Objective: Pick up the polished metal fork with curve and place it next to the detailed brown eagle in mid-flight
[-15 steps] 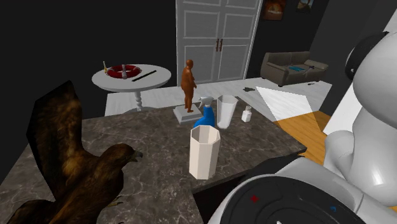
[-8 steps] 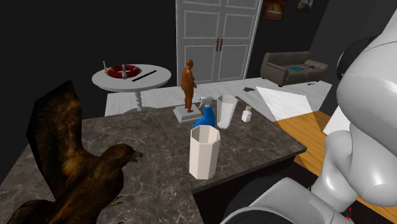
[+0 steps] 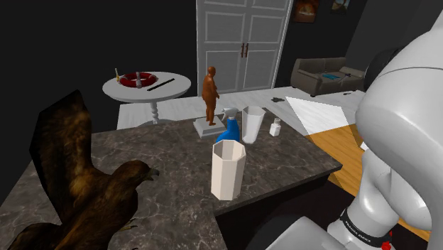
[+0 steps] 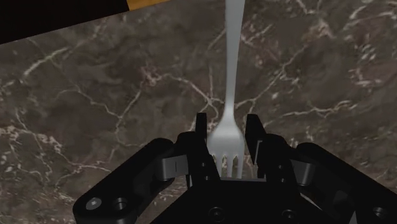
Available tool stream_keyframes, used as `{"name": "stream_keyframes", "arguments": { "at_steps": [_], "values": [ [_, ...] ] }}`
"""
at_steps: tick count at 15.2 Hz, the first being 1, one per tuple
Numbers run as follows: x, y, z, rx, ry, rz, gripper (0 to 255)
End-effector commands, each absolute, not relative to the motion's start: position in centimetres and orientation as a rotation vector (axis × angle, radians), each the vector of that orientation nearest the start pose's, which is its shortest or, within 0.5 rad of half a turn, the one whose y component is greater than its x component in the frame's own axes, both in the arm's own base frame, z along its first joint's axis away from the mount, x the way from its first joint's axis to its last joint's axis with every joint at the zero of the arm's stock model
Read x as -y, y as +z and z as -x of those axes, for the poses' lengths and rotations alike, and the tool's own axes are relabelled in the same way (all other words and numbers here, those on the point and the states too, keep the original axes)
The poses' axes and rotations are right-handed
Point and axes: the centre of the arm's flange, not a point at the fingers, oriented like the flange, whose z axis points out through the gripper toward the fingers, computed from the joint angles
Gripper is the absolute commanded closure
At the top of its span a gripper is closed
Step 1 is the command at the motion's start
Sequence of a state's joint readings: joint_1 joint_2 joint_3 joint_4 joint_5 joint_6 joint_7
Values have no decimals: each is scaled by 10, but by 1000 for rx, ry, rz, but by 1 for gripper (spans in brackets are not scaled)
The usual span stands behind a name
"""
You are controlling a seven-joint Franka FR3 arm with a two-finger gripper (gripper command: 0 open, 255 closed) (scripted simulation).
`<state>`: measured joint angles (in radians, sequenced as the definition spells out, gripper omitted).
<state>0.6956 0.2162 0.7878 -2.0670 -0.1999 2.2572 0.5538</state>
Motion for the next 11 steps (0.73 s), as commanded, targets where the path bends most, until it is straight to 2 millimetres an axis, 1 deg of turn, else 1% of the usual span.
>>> {"name": "stream_keyframes", "arguments": {
  "at_steps": [1,2,10,11],
  "values": [
    [-574,350,-66,1540,-44,2695,255],
    [-574,344,-66,1540,-44,2695,255],
    [-574,344,-66,1540,-44,2695,255],
    [-574,344,-66,1540,-44,2695,0]
  ]
}}
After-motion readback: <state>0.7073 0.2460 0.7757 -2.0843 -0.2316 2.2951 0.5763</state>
